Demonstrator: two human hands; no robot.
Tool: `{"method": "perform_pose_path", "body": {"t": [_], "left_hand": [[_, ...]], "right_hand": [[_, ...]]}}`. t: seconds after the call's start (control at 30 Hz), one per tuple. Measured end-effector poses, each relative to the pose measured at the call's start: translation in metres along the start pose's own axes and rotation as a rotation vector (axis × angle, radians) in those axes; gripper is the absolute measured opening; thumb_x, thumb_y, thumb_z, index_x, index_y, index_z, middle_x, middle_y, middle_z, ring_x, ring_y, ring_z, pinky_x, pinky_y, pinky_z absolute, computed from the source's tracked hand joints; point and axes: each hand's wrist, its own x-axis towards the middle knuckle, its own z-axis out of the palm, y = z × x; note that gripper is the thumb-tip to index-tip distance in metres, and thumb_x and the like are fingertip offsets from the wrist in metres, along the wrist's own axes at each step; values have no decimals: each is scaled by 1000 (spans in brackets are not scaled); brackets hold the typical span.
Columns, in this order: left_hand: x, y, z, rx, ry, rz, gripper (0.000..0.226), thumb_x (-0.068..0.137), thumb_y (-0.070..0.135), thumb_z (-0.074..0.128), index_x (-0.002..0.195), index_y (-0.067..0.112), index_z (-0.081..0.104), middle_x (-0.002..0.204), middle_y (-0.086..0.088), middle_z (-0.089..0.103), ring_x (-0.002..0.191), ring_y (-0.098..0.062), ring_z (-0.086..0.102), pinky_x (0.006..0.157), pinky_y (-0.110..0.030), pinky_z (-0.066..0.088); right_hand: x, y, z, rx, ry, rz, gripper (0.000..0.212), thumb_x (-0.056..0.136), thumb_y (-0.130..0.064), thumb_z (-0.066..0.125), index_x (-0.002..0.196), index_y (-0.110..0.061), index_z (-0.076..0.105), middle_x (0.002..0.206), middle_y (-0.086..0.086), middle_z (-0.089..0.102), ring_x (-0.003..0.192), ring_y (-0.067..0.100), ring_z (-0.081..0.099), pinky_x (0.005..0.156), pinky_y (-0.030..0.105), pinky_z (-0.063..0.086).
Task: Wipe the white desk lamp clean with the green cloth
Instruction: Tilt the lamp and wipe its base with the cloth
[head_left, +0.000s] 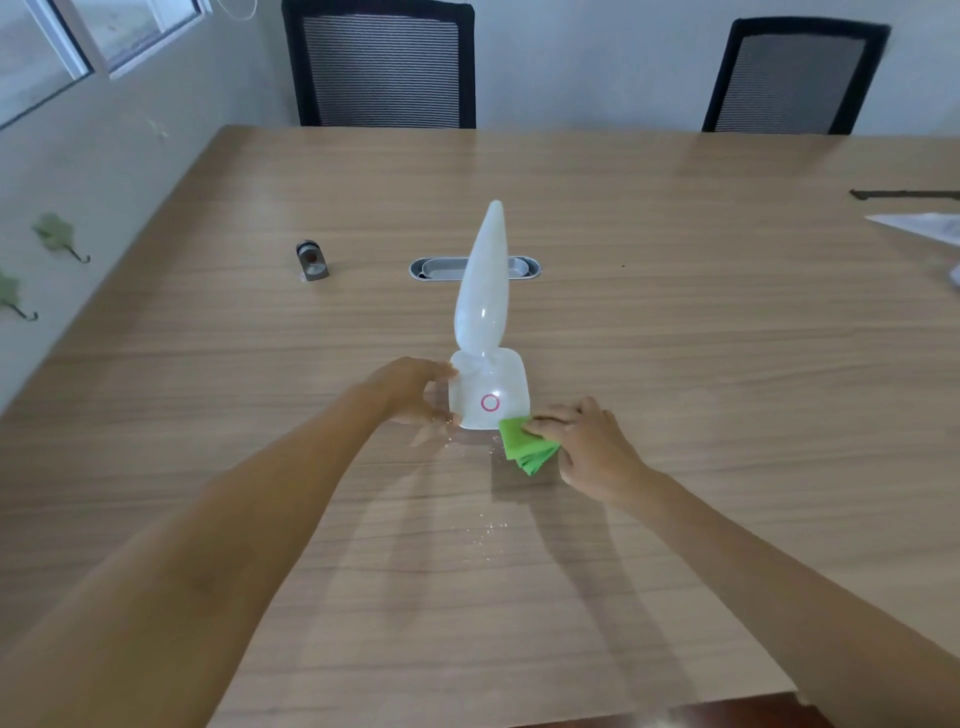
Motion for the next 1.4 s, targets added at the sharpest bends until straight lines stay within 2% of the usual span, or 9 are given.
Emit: {"method": "perform_pose_path", "body": {"t": [0.13,0.23,0.33,0.57,0.73,0.9,1.1,1.23,1.4], "left_hand": [[4,3,-1,-42,11,-21,82,73,46,74,145,29,38,154,8,36,143,-17,31,116,-31,26],[8,5,4,-72,18,-2,76,78,42,71,145,26,38,154,8,35,143,-15,30,115,-27,22],[10,2,7,-104,26,-12,73,79,41,70,144,26,40,153,9,36,143,-13,31,114,-23,22],[13,-1,7,-124,37,-19,74,75,44,73,142,30,42,152,11,39,142,-13,33,111,-23,24],[14,-1,9,-108,44,-22,75,75,44,72,142,29,42,151,10,41,141,-13,35,112,-23,25],[13,0,9,-82,39,-22,76,76,46,71,143,30,40,152,11,38,142,-13,32,113,-24,24],[12,0,8,-97,24,-19,76,77,46,70,144,30,38,154,11,34,143,-14,30,114,-26,23],[10,3,6,-74,18,-20,75,79,45,69,145,29,37,154,10,34,143,-14,31,114,-25,24],[7,9,5,-62,21,-15,74,80,44,68,145,26,37,155,8,33,143,-15,30,114,-25,23]], "right_hand": [[29,-1,-17,54,159,117,58,76,-1,49,127,-27,55,131,-4,55,105,31,44,88,37,41],[48,-8,-15,122,158,155,57,78,-2,48,128,-28,55,128,1,56,105,34,46,89,40,46],[42,-17,0,96,53,94,57,80,-3,47,130,-29,52,133,0,53,107,33,44,93,39,46],[-20,-22,20,65,51,-168,53,75,-1,47,122,-23,60,124,3,60,91,33,47,82,44,48],[24,-14,-3,127,284,79,54,72,0,51,120,-23,62,120,4,63,93,35,48,84,43,48],[47,-17,10,114,100,135,56,82,-5,46,133,-28,50,140,-4,49,106,33,42,94,37,42],[0,-19,23,101,134,-80,53,75,-2,48,122,-24,61,129,-4,60,90,32,46,82,41,47],[21,-14,7,144,236,46,56,75,1,47,125,-23,58,130,-1,59,95,33,45,88,42,46],[57,-22,4,148,94,126,58,83,-1,43,135,-25,47,145,-6,46,105,32,40,95,37,43]]}}
